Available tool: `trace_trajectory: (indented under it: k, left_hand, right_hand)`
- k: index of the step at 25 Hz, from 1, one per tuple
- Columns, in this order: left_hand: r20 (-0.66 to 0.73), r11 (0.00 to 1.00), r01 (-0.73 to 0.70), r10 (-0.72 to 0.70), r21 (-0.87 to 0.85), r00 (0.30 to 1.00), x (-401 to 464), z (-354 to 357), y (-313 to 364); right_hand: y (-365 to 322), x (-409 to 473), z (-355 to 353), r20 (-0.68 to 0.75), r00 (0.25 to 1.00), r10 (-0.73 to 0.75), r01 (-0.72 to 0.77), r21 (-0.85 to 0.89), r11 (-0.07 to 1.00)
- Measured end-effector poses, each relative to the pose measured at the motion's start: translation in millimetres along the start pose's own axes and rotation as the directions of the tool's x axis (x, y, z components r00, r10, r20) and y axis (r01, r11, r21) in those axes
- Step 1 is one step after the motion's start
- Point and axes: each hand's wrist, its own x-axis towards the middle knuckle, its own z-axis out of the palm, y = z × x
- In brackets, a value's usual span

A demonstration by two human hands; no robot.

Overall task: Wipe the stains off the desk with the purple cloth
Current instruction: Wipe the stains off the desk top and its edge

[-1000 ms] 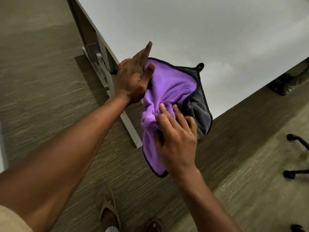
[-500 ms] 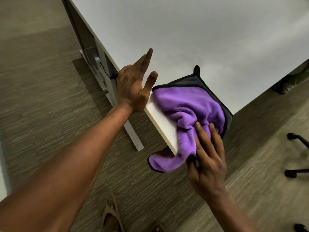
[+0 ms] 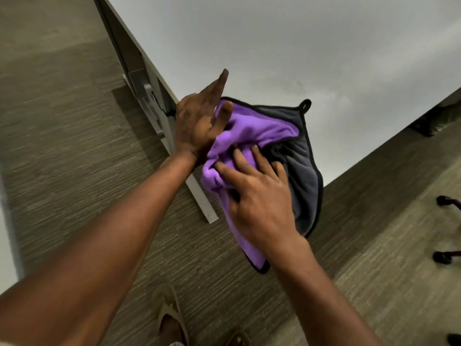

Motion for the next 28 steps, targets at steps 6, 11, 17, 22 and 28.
trace_trajectory:
  k: [6, 11, 17, 22, 28]
  left_hand:
    - [-0.002, 0.999, 0.008, -0.008, -0.036, 1.000, -3, -4, 3]
    - [0.021, 0.998, 0.058, -0.057, -0.038, 0.998, -6, -4, 4]
    - [0.074, 0.993, 0.120, -0.120, 0.010, 0.990, -6, -3, 7]
    - [0.107, 0.991, 0.132, -0.132, 0.011, 0.986, -5, -7, 7]
    - [0.075, 0.990, 0.142, -0.143, 0.021, 0.987, -7, -3, 3]
  right_hand:
    - [24, -58, 4, -0.145, 0.981, -0.132, 0.138, 0.031, 0.990]
    - [76, -87, 11, -0.272, 0.931, -0.243, 0.273, 0.079, 0.959]
    - [52, -55, 17, -0.406, 0.900, 0.157, -0.028, 0.304, 0.952]
    - [41, -88, 17, -0.253, 0.946, -0.201, 0.234, 0.107, 0.966]
    - [34, -56, 1, -0.198, 0.972, -0.129, 0.138, 0.036, 0.990]
